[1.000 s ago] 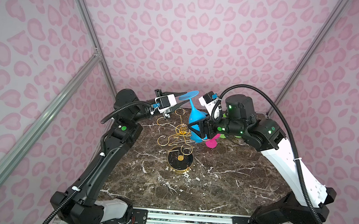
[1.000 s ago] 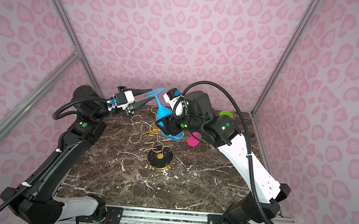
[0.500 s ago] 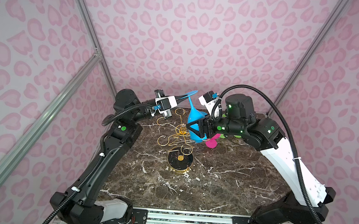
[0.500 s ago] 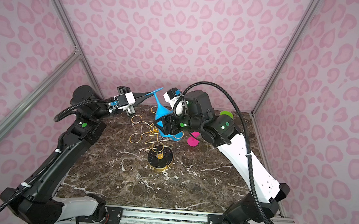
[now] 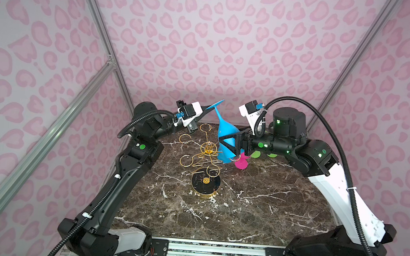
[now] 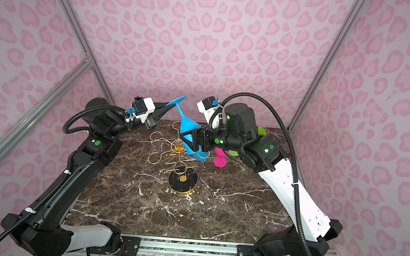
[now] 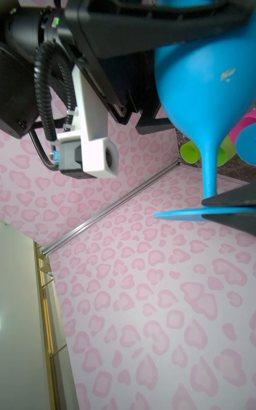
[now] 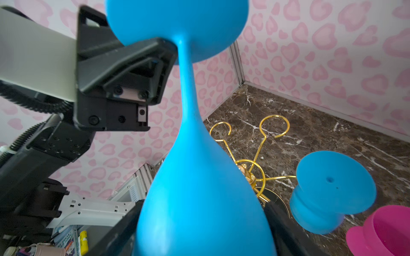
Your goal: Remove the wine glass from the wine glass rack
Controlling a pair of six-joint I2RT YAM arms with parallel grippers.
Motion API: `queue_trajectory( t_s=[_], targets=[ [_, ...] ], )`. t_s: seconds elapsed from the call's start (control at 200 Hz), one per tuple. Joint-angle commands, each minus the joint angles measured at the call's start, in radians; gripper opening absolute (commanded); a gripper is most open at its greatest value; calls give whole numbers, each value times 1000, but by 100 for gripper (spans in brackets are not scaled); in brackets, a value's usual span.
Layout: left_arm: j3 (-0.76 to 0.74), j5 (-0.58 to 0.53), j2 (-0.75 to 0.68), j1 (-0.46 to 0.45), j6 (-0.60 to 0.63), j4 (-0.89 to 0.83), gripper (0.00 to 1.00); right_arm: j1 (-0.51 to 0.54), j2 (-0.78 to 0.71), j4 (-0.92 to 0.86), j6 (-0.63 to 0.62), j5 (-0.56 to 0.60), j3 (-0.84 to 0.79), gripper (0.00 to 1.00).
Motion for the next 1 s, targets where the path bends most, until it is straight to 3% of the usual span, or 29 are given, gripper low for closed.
queue_trajectory(
  t_s=[0.0,0.275,0.49,0.78,0.995],
  targets=[
    [0,-110,4,2,-58,35,3,-18,-47,129,55,-82,-50,86],
    [-4,-193,19,5,-155,35,3,-62,-169,213,96,-90,-149,89],
    [-6,-265,26,17,-289,50,3,-70,-307,244,74,-10,-239,89],
    [-27,-244,9,34,-461,95,3,-74,-465,294,37,166,-382,71],
    [-37,-208,-3,35,-520,107,3,-76,-431,331,6,197,-416,67]
  ],
)
